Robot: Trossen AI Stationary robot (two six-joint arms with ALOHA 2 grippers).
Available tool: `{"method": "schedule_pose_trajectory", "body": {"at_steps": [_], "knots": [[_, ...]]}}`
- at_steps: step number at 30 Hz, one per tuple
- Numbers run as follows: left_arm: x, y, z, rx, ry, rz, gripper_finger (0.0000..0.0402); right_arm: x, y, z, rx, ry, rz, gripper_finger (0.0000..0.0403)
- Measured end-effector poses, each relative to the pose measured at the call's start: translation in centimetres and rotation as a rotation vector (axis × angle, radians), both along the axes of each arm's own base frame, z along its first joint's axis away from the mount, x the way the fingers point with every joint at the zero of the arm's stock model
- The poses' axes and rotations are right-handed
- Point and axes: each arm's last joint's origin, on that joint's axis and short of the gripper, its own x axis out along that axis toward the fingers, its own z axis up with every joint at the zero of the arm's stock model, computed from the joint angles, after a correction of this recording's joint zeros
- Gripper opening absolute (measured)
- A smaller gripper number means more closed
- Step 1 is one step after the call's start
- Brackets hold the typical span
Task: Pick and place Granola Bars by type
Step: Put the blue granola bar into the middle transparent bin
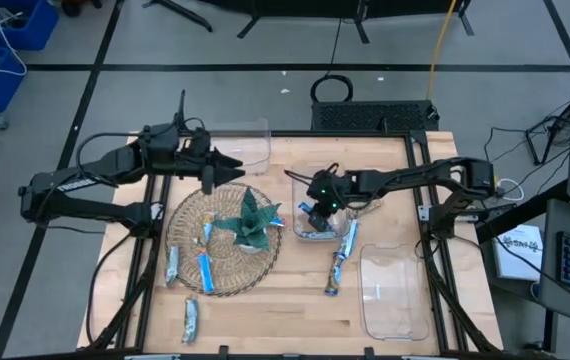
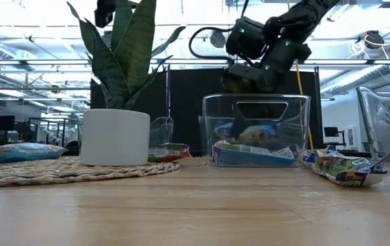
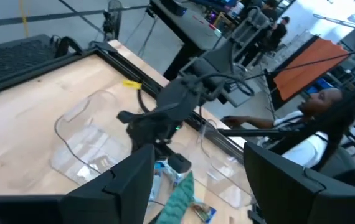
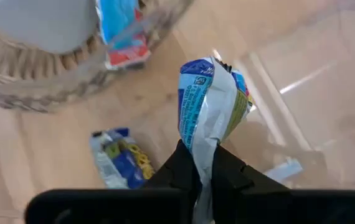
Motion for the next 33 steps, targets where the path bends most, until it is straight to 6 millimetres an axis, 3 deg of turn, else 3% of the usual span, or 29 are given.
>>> {"method": "schedule_pose_trajectory", "body": {"at_steps": [8, 14, 16, 20, 25, 30, 33], "knots": [[0.0, -0.2, 0.0, -0.022, -0.003, -0.066, 0.0252, -0.6, -0.1, 2.1, -0.044, -0.070, 0.035, 0.0130], [0.0, -0.2, 0.0, -0.007, -0.004, -0.069, 0.0253, -1.1, 0.0, 3.3, -0.076, -0.094, 0.082, 0.0158], [0.0, -0.2, 0.0, -0.008, -0.003, -0.071, 0.0253, -1.0, 0.5, 3.9, -0.049, -0.079, 0.180, 0.0160], [0.0, -0.3, 0.0, -0.004, -0.006, -0.112, 0.0253, -0.2, 3.6, 7.6, -0.150, -0.091, 0.564, 0.0160], [0.0, -0.3, -0.1, 0.033, 0.000, -0.124, 0.0253, 0.3, 8.9, 12.1, -0.499, -0.153, 0.954, 0.0161], [-0.1, -0.4, -0.3, 0.035, 0.023, -0.163, 0.0253, -0.1, 13.9, 12.8, -0.712, -0.212, 1.171, 0.0170], [-0.2, -0.6, -0.6, 0.022, 0.044, -0.213, 0.0253, -0.3, 15.6, 12.1, -0.765, -0.174, 1.213, 0.0179]]}}
